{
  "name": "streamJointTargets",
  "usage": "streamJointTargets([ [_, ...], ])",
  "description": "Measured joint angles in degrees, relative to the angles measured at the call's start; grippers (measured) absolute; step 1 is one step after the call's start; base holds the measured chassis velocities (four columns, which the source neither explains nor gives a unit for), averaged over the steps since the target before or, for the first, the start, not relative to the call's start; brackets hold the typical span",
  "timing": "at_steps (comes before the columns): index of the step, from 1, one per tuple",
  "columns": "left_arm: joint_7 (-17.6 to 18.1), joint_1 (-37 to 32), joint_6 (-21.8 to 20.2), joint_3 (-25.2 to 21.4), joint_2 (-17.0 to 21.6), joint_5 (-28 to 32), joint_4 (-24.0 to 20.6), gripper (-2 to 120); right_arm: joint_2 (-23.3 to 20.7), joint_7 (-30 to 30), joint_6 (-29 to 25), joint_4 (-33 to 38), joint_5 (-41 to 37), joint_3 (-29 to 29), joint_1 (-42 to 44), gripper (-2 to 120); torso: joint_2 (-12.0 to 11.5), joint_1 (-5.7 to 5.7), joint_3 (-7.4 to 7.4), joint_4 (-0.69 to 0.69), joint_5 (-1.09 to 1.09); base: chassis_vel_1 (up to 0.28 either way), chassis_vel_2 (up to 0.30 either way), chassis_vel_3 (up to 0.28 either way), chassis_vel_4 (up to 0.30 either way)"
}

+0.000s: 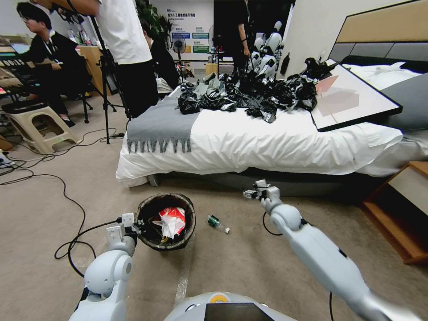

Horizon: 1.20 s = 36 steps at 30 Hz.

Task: Pick up the trash bin, then pick up the garbage from the floor and place it into the trash bin.

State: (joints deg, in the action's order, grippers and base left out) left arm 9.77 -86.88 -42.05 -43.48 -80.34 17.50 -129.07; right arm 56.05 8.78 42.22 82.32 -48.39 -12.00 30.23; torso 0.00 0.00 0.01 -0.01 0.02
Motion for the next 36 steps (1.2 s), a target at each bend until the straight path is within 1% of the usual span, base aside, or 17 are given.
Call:
streamJointTargets([
  [1,-0.3,-0.2,0.0,0.0,0.0,0.0,-0.2,0,1.6,-1.9,0.5,-3.8,-1.2,-2.9,-2.8,100,0.0,0.00,0.00,0.01,-0.02,0.000,0.000,0.000,0.000],
  [3,-0.4,-0.2,0.0,0.0,0.0,-0.1,-0.2,0,1.9,-2.4,0.6,-4.6,-1.2,-3.4,-3.3,100,0.0,0.00,0.00,0.00,-0.01,0.000,0.000,0.000,0.000],
  [4,-0.6,-0.3,0.0,0.0,0.0,-0.3,-0.2,0,3.4,-4.2,0.6,-7.5,-0.9,-5.4,-5.0,100,0.0,0.00,0.00,-0.01,-0.01,0.000,0.000,0.000,0.000],
  [6,-0.7,-0.3,0.0,-0.2,0.0,-0.5,-0.3,0,8.9,-7.2,0.6,-16.7,0.7,-9.6,-9.5,100,0.0,0.00,0.00,-0.02,0.01,0.000,0.000,0.000,0.000],
  [7,-0.7,-0.3,0.0,-0.2,0.0,-0.5,-0.3,0,8.9,-7.2,0.6,-16.7,0.7,-9.6,-9.5,100,0.0,0.00,0.00,-0.02,0.01,0.000,0.000,0.000,0.000],
  [8,-0.8,-0.2,0.0,-0.2,0.0,-0.5,-0.3,0,11.0,-7.6,0.6,-19.2,1.3,-10.4,-10.5,100,0.0,0.00,0.00,0.01,0.01,0.000,0.000,0.000,0.000],
  [9,-0.9,-0.2,0.0,-0.3,-0.1,-0.5,-0.3,0,14.7,-8.1,0.5,-23.5,2.2,-11.5,-11.8,100,0.0,0.00,0.00,0.06,-0.02,0.000,0.000,0.000,0.000],
  [10,-1.0,-0.2,0.0,-0.4,-0.1,-0.5,-0.2,0,15.9,-8.3,0.4,-25.1,2.8,-11.8,-12.2,100,0.0,0.00,0.00,0.07,-0.01,0.000,0.000,0.000,0.000],
  [11,-1.0,-0.2,0.0,-0.4,-0.1,-0.5,-0.2,0,15.9,-8.3,0.4,-25.1,2.8,-11.8,-12.2,100,0.0,0.00,0.00,0.07,-0.01,0.000,0.000,0.000,0.000],
  [13,-1.1,-0.2,-0.1,-0.6,-0.1,-0.7,0.1,0,19.0,-9.0,0.1,-28.8,6.1,-12.2,-12.5,100,0.0,0.00,0.00,0.04,-0.01,0.000,0.000,0.000,0.000],
  [14,-1.2,-0.2,-0.1,-0.7,-0.1,-0.7,0.2,0,19.6,-9.3,-0.2,-29.8,7.2,-12.3,-12.5,100,0.0,0.00,0.00,0.02,0.00,0.000,0.000,0.000,0.000],
  [17,-1.3,-0.1,-0.1,-0.7,-0.2,-0.7,0.3,0,20.3,-9.4,-0.7,-30.7,8.5,-12.5,-12.0,100,0.0,0.00,0.00,-0.01,0.01,0.000,0.000,0.000,0.000],
  [20,-1.4,0.0,-0.1,-0.7,-0.2,-0.8,0.5,0,20.6,-9.4,-0.8,-30.7,8.8,-12.5,-11.4,100,0.0,0.00,0.00,-0.01,-0.02,0.000,0.000,0.000,0.000],
  [21,-1.5,0.1,-0.1,-0.7,-0.3,-0.9,0.8,0,20.6,-9.4,-0.8,-30.1,8.9,-12.6,-10.7,100,0.0,0.00,-0.01,-0.02,0.00,0.000,0.000,0.000,0.000],
  [27,-1.5,0.4,-0.1,-0.4,-0.6,-1.2,1.1,0,20.6,-9.3,-0.8,-29.6,9.0,-13.2,-9.8,100,0.0,0.00,0.00,0.01,-0.02,0.000,0.000,0.000,0.000],
  [33,-2.2,0.6,-0.1,-0.2,-0.8,-1.7,1.5,0,20.7,-9.2,-1.7,-29.8,11.9,-13.4,-6.1,100,0.0,0.00,0.00,0.00,-0.02,0.000,0.000,0.000,0.000],
  [36,-2.3,0.6,-0.1,-0.2,-0.8,-1.7,1.7,0,20.7,-9.2,-1.8,-29.8,12.5,-13.5,-5.5,100,0.0,-0.01,0.00,0.00,-0.01,0.000,0.000,0.000,0.000],
])
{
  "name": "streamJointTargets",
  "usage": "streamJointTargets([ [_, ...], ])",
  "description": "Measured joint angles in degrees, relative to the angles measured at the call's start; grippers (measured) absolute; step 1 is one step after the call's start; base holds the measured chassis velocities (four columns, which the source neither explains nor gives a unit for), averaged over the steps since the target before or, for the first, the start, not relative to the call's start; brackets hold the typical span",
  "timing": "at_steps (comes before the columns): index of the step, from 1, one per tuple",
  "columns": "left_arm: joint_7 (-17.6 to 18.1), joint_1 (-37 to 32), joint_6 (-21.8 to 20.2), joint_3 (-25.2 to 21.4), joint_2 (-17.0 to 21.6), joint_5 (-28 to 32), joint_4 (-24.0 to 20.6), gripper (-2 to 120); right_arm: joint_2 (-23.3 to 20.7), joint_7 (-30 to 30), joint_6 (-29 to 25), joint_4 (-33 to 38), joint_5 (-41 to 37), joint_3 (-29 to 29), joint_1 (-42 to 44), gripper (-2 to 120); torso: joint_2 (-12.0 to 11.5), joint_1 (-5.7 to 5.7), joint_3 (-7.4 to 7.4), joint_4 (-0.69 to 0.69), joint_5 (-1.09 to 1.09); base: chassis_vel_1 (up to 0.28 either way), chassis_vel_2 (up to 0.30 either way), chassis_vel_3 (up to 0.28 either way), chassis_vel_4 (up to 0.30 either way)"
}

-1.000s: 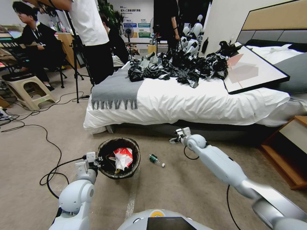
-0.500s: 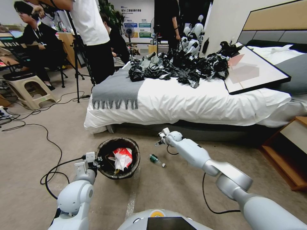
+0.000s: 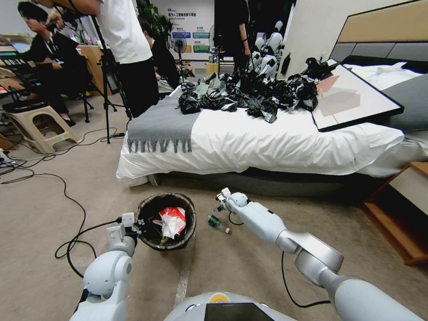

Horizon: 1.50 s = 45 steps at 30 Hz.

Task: Pick up the trash bin, then pick up the garbage from the floor and place it into the trash bin.

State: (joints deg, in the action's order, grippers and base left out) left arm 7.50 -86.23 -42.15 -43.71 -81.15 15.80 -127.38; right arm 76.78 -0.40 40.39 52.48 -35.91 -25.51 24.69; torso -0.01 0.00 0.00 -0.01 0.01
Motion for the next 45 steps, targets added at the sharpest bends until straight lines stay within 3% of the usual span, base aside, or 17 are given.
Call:
streamJointTargets([
  [20,-0.5,0.3,0.0,0.1,-0.1,-0.5,0.8,0,3.9,-2.9,-3.8,-7.2,7.9,-2.0,0.6,100,0.0,0.00,-0.01,0.01,0.00,0.000,0.000,0.000,0.000],
  [35,-0.8,0.3,0.0,-0.1,-0.1,-0.7,1.4,0,4.9,-2.6,-5.1,-10.8,9.2,-2.6,0.8,100,0.0,0.00,0.00,0.01,0.00,0.000,0.000,0.000,0.000],
  [45,-1.0,0.4,0.0,0.1,-0.3,-1.1,1.5,0,4.3,-3.3,-6.7,-10.9,9.7,-1.2,0.6,63,0.0,0.00,0.00,0.01,-0.01,0.000,0.000,0.000,0.000],
])
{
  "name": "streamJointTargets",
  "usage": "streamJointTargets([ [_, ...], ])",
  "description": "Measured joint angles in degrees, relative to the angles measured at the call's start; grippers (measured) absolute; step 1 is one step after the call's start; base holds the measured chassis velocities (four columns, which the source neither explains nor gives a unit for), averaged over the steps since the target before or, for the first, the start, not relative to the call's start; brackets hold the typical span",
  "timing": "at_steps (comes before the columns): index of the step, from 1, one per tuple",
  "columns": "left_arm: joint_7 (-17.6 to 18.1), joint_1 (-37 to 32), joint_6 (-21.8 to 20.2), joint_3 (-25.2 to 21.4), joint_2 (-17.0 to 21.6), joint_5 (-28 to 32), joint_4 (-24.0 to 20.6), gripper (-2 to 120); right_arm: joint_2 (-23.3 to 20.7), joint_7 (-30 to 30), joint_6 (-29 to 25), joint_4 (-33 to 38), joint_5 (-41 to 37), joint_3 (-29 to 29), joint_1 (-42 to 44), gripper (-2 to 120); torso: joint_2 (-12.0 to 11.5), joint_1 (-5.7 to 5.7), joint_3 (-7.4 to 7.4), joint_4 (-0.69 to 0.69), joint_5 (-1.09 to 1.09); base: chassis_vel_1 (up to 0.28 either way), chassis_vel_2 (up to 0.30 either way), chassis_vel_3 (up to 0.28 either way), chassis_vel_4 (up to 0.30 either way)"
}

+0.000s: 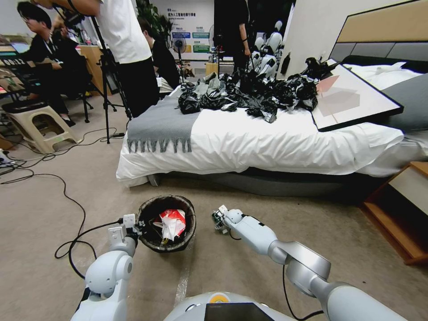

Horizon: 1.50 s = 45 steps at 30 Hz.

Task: Pick up the trash bin, then pick up the garbage from the floor and place it into the trash bin.

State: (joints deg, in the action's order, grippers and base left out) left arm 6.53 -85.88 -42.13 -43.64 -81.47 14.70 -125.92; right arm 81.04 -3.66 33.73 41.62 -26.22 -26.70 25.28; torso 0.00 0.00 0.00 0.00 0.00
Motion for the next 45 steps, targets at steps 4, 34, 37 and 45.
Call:
streamJointTargets([
  [4,-0.1,0.0,0.0,-0.1,0.1,-0.1,0.0,0,-0.4,0.0,-0.2,0.8,-0.1,0.4,0.0,48,0.0,0.00,0.00,0.00,0.00,0.000,0.000,0.000,0.000],
  [34,-0.1,0.5,0.0,0.0,0.0,-0.8,0.6,0,-27.8,19.6,7.4,66.0,-35.6,15.1,3.7,23,0.0,0.00,0.00,0.02,0.00,0.000,0.000,0.000,0.000],
  [37,-0.1,0.8,0.0,0.1,0.1,-0.8,1.1,0,-28.6,21.3,7.3,71.2,-39.9,17.0,3.4,23,0.0,0.00,0.00,0.01,-0.02,0.000,0.000,0.000,0.000],
  [45,-0.3,0.7,0.0,0.5,-0.4,-1.6,2.1,0,-28.8,24.3,4.8,81.9,-52.9,18.0,-3.6,23,0.0,0.00,-0.01,0.00,0.02,0.000,0.000,0.000,0.000],
])
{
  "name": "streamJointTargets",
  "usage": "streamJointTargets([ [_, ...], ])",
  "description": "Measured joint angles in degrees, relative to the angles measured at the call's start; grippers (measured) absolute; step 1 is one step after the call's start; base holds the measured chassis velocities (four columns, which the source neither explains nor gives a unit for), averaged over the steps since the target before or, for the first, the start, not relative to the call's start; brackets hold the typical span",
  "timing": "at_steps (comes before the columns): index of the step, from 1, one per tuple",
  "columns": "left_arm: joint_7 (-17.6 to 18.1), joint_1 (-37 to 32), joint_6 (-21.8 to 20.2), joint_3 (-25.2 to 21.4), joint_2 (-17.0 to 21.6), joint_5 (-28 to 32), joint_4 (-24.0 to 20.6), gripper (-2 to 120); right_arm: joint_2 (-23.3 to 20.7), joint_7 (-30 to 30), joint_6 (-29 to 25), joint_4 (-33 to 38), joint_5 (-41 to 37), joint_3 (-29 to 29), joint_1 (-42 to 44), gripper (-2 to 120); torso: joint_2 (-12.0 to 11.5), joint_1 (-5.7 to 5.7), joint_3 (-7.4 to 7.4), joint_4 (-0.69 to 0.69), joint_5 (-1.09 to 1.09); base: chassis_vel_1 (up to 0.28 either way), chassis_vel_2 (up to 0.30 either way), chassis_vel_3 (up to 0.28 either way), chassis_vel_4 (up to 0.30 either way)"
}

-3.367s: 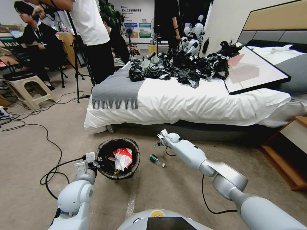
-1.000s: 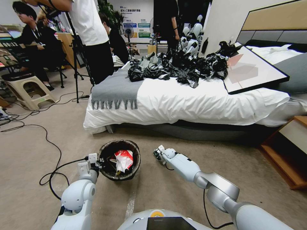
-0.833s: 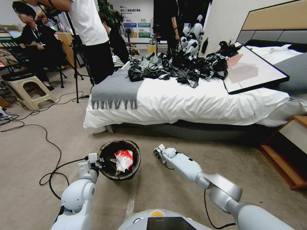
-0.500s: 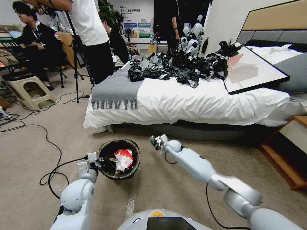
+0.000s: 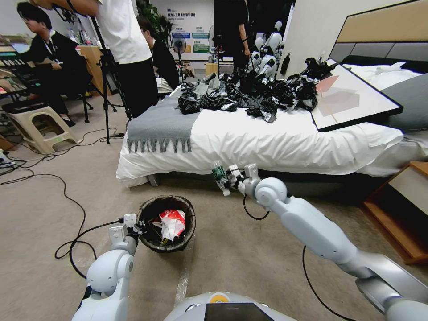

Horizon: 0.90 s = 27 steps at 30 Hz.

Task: Pick up the trash bin, then pick up the garbage from the floor and place it into the trash bin.

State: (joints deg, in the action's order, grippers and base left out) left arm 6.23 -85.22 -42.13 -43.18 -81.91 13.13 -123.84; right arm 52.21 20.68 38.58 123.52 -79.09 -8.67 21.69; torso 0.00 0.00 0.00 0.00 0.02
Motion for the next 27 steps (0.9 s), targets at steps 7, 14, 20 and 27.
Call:
streamJointTargets([
  [7,-0.1,0.0,0.0,0.1,0.1,-0.2,0.4,0,3.3,1.4,-1.4,1.1,-9.1,-3.8,-7.7,23,0.0,0.00,0.00,0.01,0.00,0.000,0.000,0.000,0.000],
  [14,-0.2,0.0,0.0,-0.2,0.1,-0.2,0.6,0,9.0,3.7,-1.2,-2.3,-12.9,-11.9,-10.2,23,0.0,0.00,0.01,0.00,-0.01,0.000,0.000,0.000,0.000],
  [20,-0.3,0.3,0.0,-0.2,-0.1,-0.2,0.9,0,14.3,4.8,-1.0,-6.9,-11.1,-17.3,-10.0,23,0.0,0.00,0.01,0.00,0.00,0.000,0.000,0.000,0.000],
  [27,-0.3,0.3,0.0,-0.1,-0.3,-0.3,1.1,0,18.9,4.9,-1.0,-12.3,-7.1,-21.8,-8.4,23,0.0,0.00,0.01,0.00,0.00,0.000,0.000,0.000,0.000],
])
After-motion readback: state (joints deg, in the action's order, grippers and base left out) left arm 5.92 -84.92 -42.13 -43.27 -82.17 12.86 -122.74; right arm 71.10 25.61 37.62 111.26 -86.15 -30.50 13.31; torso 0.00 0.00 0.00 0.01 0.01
